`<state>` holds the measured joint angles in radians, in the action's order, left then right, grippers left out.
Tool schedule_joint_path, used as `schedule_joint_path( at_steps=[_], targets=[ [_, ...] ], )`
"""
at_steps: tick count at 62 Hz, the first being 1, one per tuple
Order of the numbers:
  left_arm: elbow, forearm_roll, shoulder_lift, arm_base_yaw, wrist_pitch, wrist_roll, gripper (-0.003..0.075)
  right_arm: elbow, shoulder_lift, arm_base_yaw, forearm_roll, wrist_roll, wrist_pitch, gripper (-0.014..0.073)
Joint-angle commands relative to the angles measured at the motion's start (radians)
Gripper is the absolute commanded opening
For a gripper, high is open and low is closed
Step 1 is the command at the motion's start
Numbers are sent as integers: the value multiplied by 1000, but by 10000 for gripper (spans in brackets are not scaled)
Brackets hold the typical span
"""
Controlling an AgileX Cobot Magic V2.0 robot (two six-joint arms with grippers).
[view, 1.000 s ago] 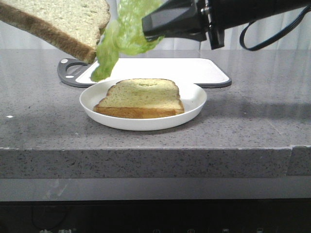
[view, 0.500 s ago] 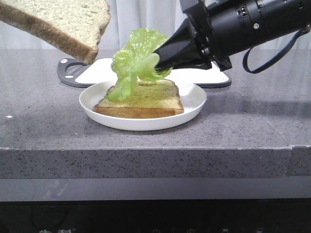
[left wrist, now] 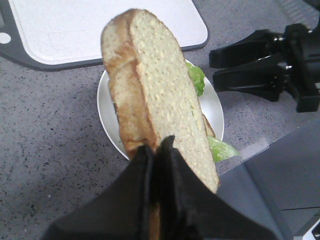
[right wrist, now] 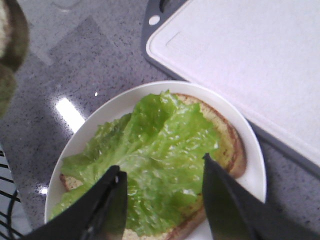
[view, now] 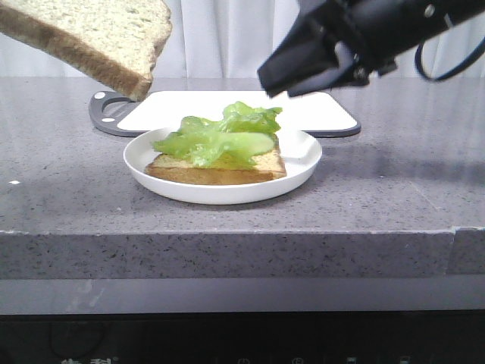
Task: Left arm grabs bread, right arm adds lettuce
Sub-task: 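Lower the held bread slice with the left gripper onto the lettuce and release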
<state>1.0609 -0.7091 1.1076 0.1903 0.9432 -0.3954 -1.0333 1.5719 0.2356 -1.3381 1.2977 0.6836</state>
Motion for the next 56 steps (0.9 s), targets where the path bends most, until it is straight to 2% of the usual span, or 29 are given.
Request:
schedule_joint_path(
  at_steps=[1, 8, 17, 29, 40, 56],
  targets=[
    [28, -71, -20, -3, -34, -4, -20, -22, -112, -3, 0, -3, -8, 379],
    [28, -117, -8, 0, -34, -6, -20, -22, -214, -3, 86, -97, -36, 379],
    [28, -221, 42, 0, -16, -70, -20, -22, -336, -3, 275, -324, -24, 374],
    [28, -467, 155, 0, 53, -226, -20, -22, -459, -3, 555, -620, 83, 374],
    [28, -640, 272, 0, 89, -331, -20, -15, -506, -3, 623, -657, 142, 374],
    [28, -671, 419, 0, 107, -357, -20, -15, -507, -3, 625, -657, 157, 374]
  ],
)
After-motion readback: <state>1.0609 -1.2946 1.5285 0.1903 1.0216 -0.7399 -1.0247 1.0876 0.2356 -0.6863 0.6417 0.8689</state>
